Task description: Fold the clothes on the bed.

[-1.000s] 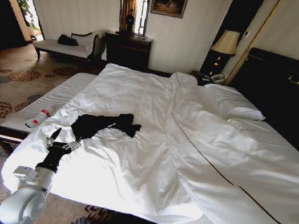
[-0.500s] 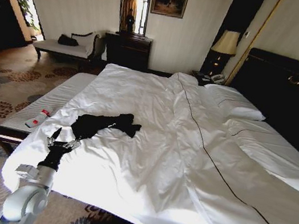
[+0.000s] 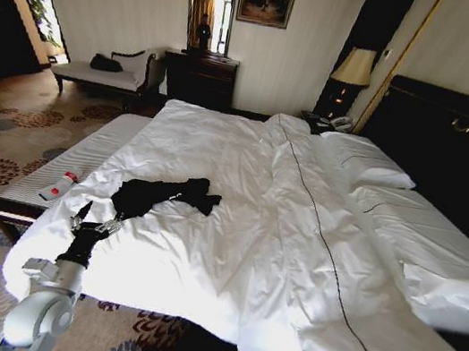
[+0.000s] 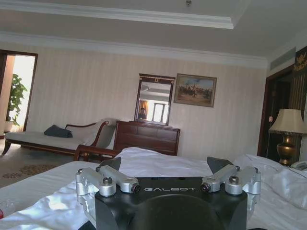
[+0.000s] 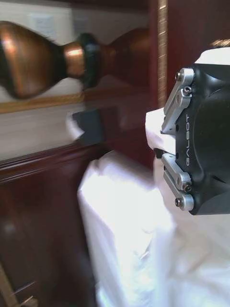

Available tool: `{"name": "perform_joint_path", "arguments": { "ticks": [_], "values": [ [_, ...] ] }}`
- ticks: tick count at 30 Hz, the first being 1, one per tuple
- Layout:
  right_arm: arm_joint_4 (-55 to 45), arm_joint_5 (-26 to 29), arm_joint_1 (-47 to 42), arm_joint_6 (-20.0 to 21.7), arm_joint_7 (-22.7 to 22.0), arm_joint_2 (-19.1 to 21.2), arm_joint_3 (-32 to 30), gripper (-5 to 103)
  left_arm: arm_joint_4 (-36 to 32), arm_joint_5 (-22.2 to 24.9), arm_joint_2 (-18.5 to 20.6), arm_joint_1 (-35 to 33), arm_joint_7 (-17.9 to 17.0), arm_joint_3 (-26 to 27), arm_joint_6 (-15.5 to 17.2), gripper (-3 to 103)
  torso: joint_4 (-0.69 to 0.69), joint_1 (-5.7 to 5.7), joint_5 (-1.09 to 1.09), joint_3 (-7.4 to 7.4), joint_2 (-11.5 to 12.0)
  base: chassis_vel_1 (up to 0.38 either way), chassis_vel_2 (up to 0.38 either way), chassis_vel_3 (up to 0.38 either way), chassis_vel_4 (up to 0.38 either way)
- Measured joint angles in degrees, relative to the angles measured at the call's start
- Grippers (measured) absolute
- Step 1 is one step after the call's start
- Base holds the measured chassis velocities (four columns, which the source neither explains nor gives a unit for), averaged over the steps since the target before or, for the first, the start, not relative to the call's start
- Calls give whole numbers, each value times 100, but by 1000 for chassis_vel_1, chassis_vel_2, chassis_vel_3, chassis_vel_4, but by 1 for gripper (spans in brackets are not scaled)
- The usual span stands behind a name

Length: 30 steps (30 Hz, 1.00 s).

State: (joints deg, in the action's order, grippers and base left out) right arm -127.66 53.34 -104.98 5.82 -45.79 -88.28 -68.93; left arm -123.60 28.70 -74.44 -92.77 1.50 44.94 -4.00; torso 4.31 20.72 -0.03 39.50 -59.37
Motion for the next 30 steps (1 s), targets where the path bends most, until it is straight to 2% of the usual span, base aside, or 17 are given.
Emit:
{"name": "perform_joint_path", "arguments": {
  "ticks": [12,17,19,22,30],
  "values": [
    [1893,-209,299,-328,79,232,593,1,-56,-191,-179,-99,-6,43,59,100,1,0,2,0,0,0,0,0,0],
    [3004,-423,701,-623,200,436,865,1,-153,-294,-297,-190,-7,75,58,100,1,0,0,0,0,0,0,0,0],
    [3145,-446,767,-655,215,466,886,1,-165,-304,-308,-202,-7,82,59,100,2,0,0,0,0,0,0,0,0],
    [3971,-517,1191,-785,274,637,974,1,-242,-344,-365,-292,-7,140,56,100,-1,0,1,0,0,0,0,0,0],
    [4964,-535,1773,-951,415,941,1031,1,-433,-404,-448,-500,-8,273,22,100,4,0,0,0,0,0,0,0,0]
  ]
}}
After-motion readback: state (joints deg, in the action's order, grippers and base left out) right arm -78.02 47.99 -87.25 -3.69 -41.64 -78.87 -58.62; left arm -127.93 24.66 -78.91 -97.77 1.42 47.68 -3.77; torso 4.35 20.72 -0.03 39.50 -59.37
